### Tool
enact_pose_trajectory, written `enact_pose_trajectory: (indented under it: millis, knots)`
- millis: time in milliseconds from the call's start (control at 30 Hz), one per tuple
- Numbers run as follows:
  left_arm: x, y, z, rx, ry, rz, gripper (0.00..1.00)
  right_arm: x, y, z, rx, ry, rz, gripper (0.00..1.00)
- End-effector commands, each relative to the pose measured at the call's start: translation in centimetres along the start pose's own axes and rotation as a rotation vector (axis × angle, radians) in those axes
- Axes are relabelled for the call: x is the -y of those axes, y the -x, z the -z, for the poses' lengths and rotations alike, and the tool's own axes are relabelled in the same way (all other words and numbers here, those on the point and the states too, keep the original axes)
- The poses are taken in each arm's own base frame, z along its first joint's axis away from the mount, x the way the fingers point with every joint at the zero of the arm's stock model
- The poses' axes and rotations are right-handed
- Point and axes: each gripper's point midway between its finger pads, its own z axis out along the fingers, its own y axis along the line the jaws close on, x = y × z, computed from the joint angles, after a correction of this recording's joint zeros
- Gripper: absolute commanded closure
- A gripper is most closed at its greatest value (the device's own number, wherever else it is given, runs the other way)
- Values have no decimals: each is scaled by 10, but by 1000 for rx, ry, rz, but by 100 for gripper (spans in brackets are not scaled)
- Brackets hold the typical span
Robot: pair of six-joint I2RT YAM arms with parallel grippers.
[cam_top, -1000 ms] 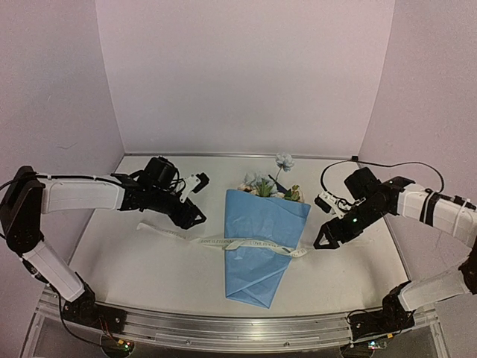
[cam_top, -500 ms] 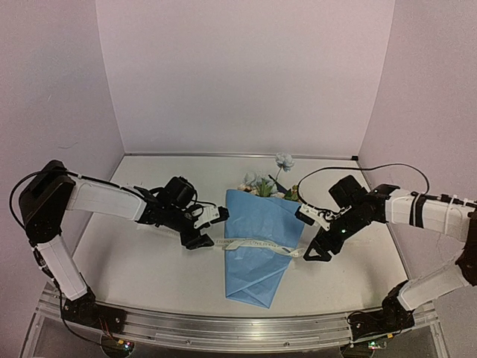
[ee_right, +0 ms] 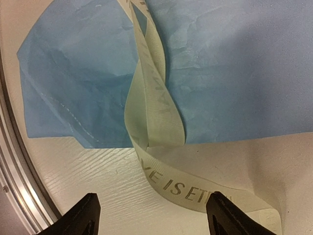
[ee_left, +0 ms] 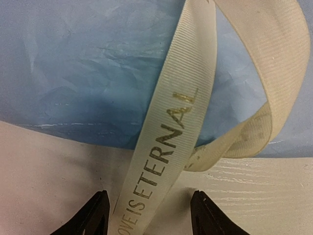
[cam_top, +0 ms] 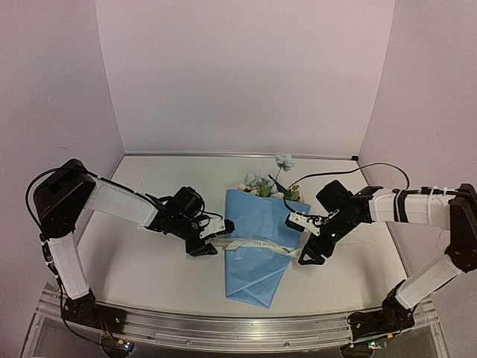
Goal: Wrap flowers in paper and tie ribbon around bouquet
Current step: Tie the ribbon around the folded bouquet.
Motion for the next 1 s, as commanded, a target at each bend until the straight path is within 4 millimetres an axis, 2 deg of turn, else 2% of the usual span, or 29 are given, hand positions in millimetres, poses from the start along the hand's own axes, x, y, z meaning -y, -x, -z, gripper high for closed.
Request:
enact_pose_trajectory:
  millis: [0, 100, 200, 267, 333, 567, 633, 733, 967]
  knots:
    - [-14, 24, -1, 74, 37, -44, 44, 15, 19, -3, 30, -71, 54, 25]
    - [-17, 25, -2, 76, 51, -48, 53, 17, 19, -7, 21, -75, 45, 28]
    - [-17, 22, -3, 67, 56, -47, 65, 19, 18, -9, 9, -85, 34, 37]
    - [-21, 27, -2, 89, 77, -48, 72, 20, 17, -9, 5, -88, 24, 44]
    - [-23, 30, 0, 100, 86, -45, 77, 20, 16, -10, 1, -90, 15, 52]
    - [-27, 40, 12, 139, 114, -6, 90, 19, 15, -9, -15, -89, -22, 91]
    - [-29, 41, 15, 138, 124, 19, 94, 20, 15, -7, -17, -94, -39, 98]
    - [-34, 42, 21, 137, 150, 89, 100, 20, 15, -2, -13, -108, -81, 100]
    - [-39, 47, 49, 211, 205, 357, 100, 37, 14, 7, -26, -215, -261, 100]
